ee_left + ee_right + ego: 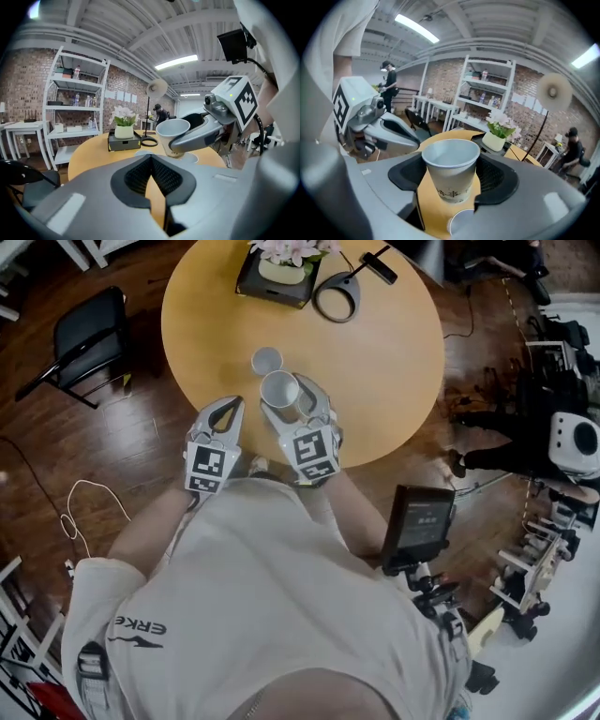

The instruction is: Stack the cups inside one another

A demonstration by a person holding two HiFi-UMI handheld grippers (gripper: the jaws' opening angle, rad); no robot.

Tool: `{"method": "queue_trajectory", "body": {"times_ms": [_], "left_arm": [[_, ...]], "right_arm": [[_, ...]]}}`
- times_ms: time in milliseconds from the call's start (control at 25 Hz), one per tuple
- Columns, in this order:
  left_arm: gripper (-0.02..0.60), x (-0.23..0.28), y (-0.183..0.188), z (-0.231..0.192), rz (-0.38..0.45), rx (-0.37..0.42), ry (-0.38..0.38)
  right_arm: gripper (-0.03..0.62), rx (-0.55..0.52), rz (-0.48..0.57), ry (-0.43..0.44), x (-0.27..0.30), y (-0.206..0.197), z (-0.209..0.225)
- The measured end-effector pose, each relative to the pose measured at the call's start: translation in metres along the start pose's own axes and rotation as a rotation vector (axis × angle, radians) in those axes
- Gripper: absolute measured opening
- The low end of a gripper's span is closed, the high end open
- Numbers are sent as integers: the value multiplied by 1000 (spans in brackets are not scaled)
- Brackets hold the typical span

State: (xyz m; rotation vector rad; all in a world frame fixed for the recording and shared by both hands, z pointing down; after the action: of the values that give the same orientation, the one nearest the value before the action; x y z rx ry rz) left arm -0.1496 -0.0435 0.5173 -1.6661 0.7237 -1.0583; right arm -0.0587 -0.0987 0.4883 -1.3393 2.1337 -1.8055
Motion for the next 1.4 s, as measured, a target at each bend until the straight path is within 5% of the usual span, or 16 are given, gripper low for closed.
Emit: {"method": "queue_trajectory", "body": {"times_ms": [240, 760, 1400], "left_arm": [[2, 9, 34, 14, 49, 55, -75], [2, 27, 73, 57, 76, 165, -220], [2, 10, 73, 25, 99, 128, -176]], "right_arm": [[342, 264, 197, -177, -37, 27, 35], [342, 402, 366, -436, -122, 41, 87], [342, 394, 391, -414, -89, 76, 78]]}}
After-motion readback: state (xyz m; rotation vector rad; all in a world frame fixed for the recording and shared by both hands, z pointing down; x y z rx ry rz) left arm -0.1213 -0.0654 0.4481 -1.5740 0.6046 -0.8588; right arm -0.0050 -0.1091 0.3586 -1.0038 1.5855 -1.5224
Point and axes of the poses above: the fingertips, and each gripper's own axes: x forward along the fingers, z to its right, y out of its top, the point moved 4 cm from there along -x, backward along the fingers, and after that the axes turned 10 degrees about -y, right-handed, at the moved point
